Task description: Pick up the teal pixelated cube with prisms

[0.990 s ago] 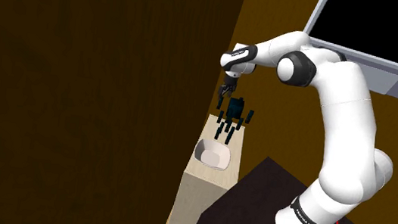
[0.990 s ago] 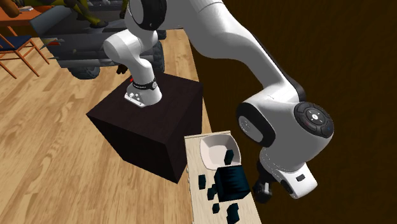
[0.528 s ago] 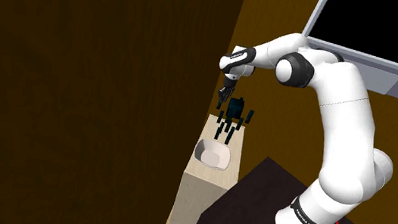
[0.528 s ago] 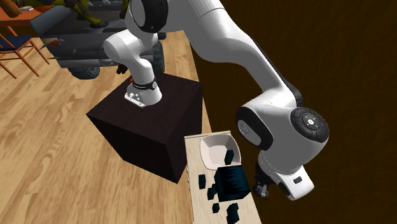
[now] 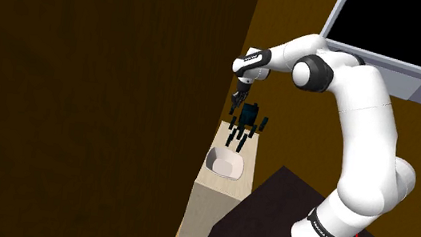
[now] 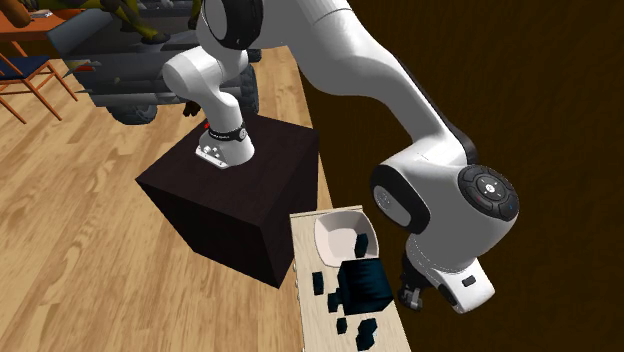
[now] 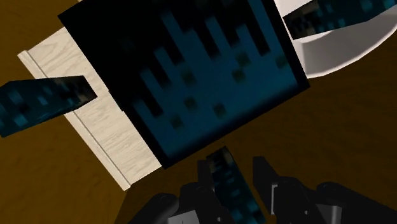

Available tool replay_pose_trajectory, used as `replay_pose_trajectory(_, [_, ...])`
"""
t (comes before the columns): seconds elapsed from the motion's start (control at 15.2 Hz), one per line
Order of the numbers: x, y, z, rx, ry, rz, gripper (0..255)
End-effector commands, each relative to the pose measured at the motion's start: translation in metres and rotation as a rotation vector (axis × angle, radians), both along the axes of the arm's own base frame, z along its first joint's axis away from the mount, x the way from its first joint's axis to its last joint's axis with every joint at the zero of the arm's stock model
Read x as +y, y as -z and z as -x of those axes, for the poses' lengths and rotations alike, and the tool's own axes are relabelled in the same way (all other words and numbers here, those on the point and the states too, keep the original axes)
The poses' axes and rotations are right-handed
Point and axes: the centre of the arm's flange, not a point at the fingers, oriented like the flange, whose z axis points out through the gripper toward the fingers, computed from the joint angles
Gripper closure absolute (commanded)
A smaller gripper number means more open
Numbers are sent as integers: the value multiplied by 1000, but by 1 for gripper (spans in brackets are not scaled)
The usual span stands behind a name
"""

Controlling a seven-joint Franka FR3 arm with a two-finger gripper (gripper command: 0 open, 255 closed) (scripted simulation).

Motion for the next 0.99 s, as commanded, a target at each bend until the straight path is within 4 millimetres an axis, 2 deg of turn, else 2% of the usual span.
replay_pose_trajectory(0.0, [0, -10, -1, -1, 0, 0, 255])
replay_pose_trajectory(0.79, [0, -73, -1, -1, 0, 0, 255])
replay_pose_trajectory(0.92, [0, -74, -1, -1, 0, 0, 255])
